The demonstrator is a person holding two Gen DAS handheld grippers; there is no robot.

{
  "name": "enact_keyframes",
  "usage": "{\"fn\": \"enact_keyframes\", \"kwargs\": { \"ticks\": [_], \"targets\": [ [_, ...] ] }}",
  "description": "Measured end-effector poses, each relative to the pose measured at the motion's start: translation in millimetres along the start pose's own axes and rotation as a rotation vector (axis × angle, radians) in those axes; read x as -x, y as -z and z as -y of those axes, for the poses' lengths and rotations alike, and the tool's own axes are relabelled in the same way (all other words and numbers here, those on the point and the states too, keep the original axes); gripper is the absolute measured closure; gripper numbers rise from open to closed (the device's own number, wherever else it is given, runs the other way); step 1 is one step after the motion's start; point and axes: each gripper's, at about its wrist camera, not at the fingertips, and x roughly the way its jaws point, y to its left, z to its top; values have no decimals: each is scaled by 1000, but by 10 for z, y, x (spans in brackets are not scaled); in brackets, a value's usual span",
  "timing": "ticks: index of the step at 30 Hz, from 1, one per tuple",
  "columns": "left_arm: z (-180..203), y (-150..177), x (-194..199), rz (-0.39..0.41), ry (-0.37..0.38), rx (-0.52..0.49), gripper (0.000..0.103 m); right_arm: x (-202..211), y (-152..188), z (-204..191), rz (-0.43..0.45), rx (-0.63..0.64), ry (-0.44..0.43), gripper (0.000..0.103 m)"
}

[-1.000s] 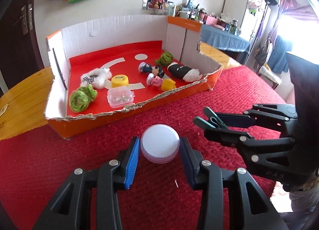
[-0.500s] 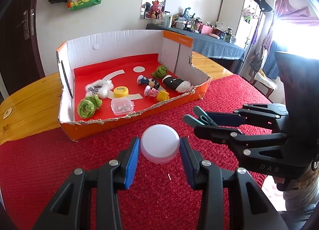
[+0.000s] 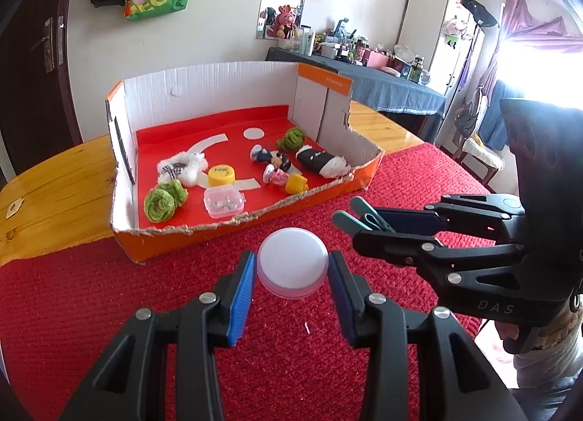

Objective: Organize objects
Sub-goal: 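Carry white container with left tool while right tool carries clothespin into box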

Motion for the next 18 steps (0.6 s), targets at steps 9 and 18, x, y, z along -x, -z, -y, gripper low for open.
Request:
{"fn": "enact_keyframes", "kwargs": {
  "ticks": [9, 18],
  "targets": [
    [-138, -428, -23, 16, -17, 3, 61, 26, -564, 121, 41, 8, 39, 78],
    [-340, -1029, -498, -52, -30, -13, 61, -502, -1279, 453, -17, 16, 144, 78]
  ]
}}
